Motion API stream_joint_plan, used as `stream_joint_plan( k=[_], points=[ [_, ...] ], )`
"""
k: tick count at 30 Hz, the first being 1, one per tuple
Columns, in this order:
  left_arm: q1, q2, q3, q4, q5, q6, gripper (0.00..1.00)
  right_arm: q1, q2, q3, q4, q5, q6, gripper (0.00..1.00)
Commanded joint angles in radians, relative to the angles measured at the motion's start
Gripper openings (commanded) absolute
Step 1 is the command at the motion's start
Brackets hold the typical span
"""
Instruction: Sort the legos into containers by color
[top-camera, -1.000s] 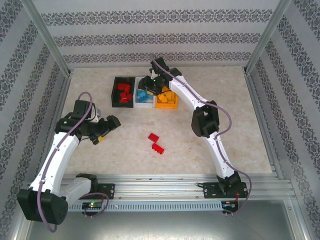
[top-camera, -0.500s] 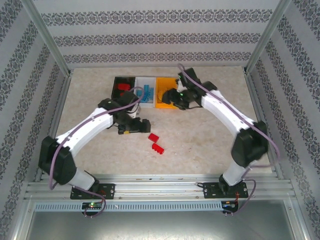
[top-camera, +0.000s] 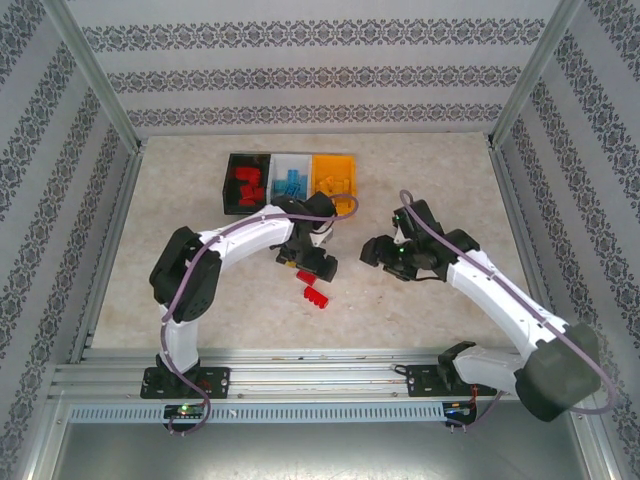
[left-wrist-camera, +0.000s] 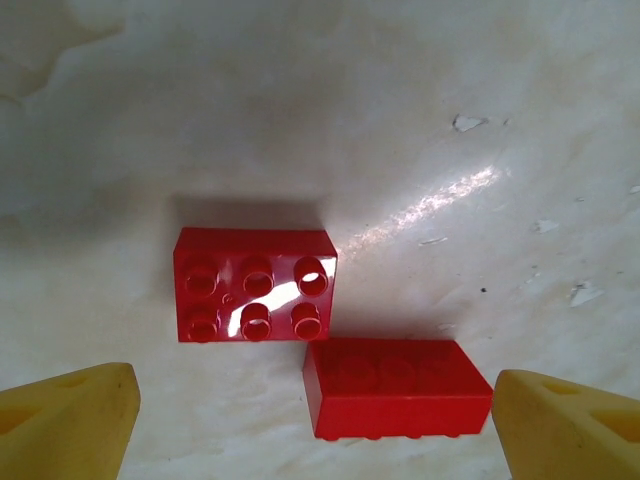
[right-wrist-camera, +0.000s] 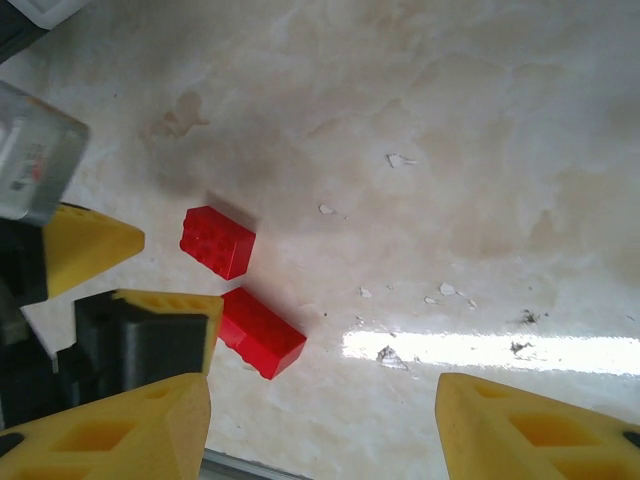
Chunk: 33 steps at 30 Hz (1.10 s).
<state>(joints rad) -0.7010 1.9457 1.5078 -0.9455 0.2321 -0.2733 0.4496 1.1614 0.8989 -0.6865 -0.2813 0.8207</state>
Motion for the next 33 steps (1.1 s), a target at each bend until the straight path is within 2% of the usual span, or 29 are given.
stream_joint_plan(
  k=[1,14,22,25,28,30,33],
  points=[
    [-0.014,0.024,0.011,-0.018,-0.023,0.071,0.91,0.012,-0.047,-0.037,0.002,0.035,0.040,0.61],
    [-0.023,0.119,0.006,0.010,-0.109,0.089,0.87,0.015,-0.068,-0.045,-0.002,0.012,0.041,0.62],
    [-0.023,0.157,0.006,0.034,-0.122,0.074,0.76,0.015,-0.054,-0.022,0.002,-0.006,0.032,0.61],
    [-0.022,0.167,0.011,0.037,-0.119,0.072,0.68,0.019,-0.049,-0.015,0.001,-0.010,0.029,0.62],
    [-0.022,0.170,0.011,0.036,-0.118,0.067,0.64,0.020,-0.049,-0.011,-0.002,-0.008,0.028,0.62],
    [-0.022,0.167,0.012,0.033,-0.123,0.060,0.57,0.021,-0.051,-0.009,-0.004,-0.007,0.028,0.62],
    [-0.021,0.155,0.015,0.021,-0.130,0.056,0.56,0.023,-0.050,-0.007,-0.001,-0.004,0.027,0.62]
  ],
)
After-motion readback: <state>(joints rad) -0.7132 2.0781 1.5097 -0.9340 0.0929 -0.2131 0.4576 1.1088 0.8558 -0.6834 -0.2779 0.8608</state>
